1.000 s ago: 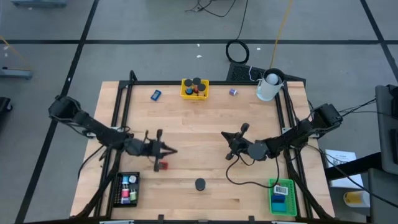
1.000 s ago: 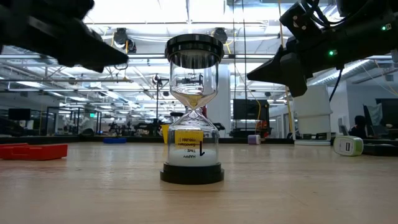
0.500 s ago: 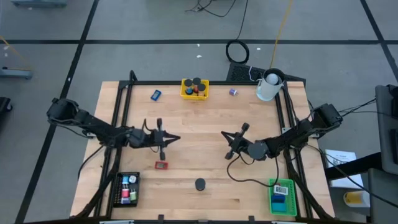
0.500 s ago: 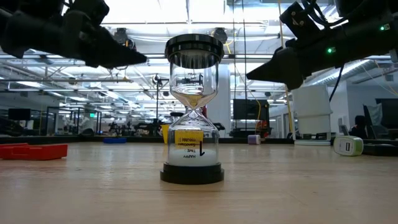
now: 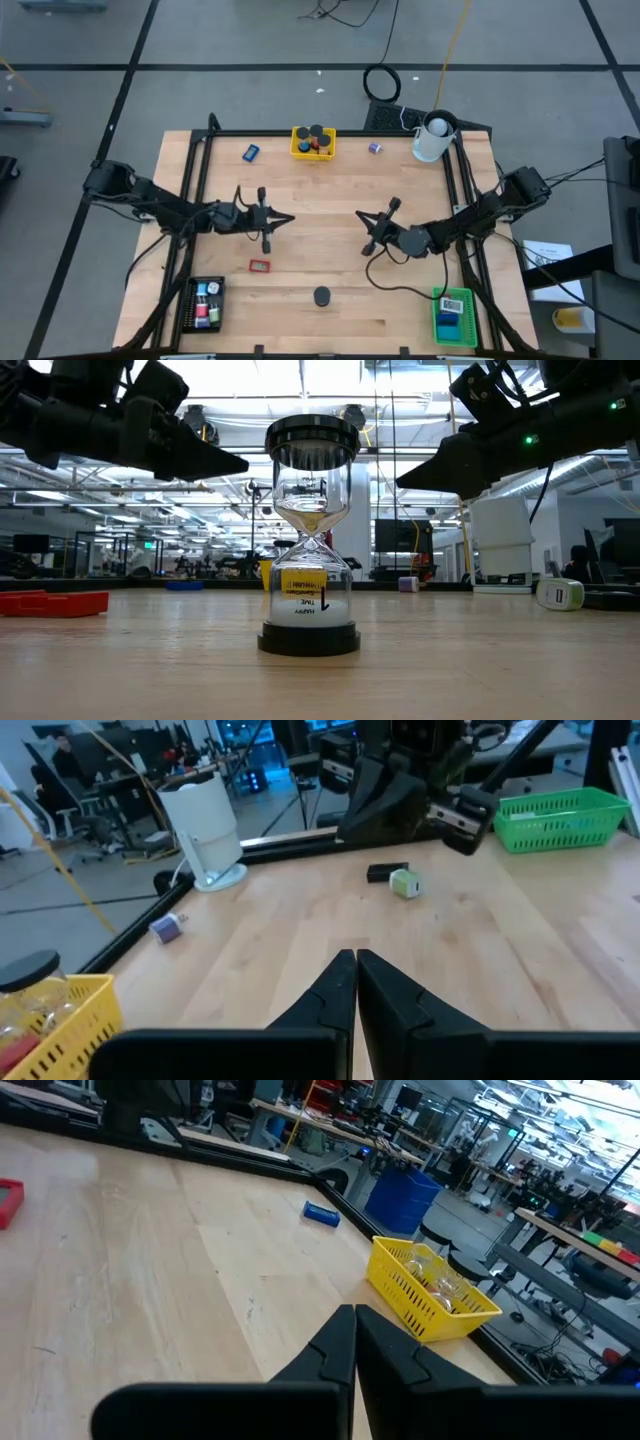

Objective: Pick & Place Office items
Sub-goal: Put the black digital timer into the green bin

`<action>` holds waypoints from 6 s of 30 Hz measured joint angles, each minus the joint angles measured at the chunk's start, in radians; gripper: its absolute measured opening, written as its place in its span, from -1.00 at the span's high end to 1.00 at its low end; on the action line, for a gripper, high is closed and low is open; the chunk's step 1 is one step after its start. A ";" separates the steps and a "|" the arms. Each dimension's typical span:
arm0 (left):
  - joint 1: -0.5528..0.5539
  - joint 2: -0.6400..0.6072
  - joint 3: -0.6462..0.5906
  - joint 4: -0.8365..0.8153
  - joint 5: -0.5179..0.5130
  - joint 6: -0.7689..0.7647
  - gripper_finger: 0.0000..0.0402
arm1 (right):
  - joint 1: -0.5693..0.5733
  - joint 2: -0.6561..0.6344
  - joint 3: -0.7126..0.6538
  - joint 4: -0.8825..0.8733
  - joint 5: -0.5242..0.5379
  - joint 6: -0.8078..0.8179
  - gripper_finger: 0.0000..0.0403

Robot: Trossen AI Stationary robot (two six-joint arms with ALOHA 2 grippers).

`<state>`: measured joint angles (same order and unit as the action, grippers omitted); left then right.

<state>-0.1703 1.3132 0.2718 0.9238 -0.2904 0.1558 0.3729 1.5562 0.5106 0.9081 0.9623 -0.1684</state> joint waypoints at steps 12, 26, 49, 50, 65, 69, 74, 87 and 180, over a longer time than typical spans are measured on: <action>0.063 0.042 -0.004 0.057 0.027 -0.096 0.89 | 0.000 0.000 0.000 0.003 0.000 0.000 1.00; 0.045 0.128 -0.114 0.266 0.031 -0.054 0.90 | 0.024 -0.152 0.000 -0.074 0.006 0.013 0.98; 0.045 0.127 -0.121 0.256 0.029 -0.095 0.97 | 0.142 -0.466 0.041 -1.202 -0.111 0.975 0.96; 0.045 0.127 -0.121 0.256 0.029 -0.098 0.96 | 0.142 -0.466 0.057 -1.255 -0.133 1.021 0.98; 0.045 0.127 -0.121 0.255 0.029 -0.109 0.98 | 0.186 -0.340 0.282 -1.912 -0.411 1.601 0.99; 0.045 0.127 -0.121 0.255 0.029 -0.113 0.93 | 0.185 -0.333 0.284 -2.000 -0.500 1.777 0.86; 0.045 0.127 -0.121 0.255 0.030 -0.113 0.87 | 0.185 -0.333 0.282 -2.033 -0.544 1.859 0.58; 0.045 0.127 -0.121 0.254 0.031 -0.115 0.92 | 0.176 -0.331 0.113 -1.841 -0.556 1.936 0.03; 0.045 0.127 -0.121 0.248 0.027 -0.114 0.92 | 0.693 -0.276 0.415 -1.733 -1.073 2.319 0.17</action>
<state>-0.1250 1.4399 0.1509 1.1713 -0.2634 0.0421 1.0656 1.2804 0.9253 -0.8254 -0.1104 2.1509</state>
